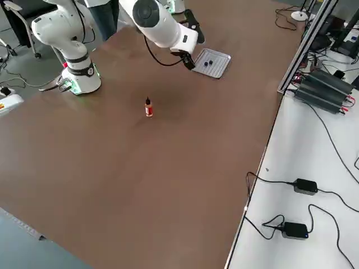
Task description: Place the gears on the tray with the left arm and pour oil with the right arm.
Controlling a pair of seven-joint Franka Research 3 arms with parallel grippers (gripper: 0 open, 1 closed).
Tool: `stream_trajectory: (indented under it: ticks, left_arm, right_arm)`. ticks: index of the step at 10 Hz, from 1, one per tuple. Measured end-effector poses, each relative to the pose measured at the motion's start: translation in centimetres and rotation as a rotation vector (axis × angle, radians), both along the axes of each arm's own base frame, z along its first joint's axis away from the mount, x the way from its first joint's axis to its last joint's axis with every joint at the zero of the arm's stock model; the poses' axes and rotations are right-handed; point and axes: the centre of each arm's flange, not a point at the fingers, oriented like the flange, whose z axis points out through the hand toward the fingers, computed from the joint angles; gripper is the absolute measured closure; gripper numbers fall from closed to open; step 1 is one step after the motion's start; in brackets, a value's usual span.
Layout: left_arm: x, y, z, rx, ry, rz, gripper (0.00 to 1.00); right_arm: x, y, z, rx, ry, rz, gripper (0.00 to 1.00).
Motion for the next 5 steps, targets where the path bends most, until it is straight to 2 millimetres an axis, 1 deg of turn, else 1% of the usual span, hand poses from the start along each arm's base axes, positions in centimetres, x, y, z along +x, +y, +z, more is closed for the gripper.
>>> stream_trajectory:
  ticks: [2, 5]
  left_arm:
    - [0.0, 0.0, 0.0, 0.000, 0.000, 0.000, 0.00]
    - [0.0, 0.1, 0.0, 0.000, 0.000, 0.002, 0.00]
  right_arm:
    - [0.1, 1.3, 1.4, -0.096, 0.042, -0.058, 0.00]
    - [0.6, 4.1, 5.2, -0.198, 0.067, -0.135, 0.00]
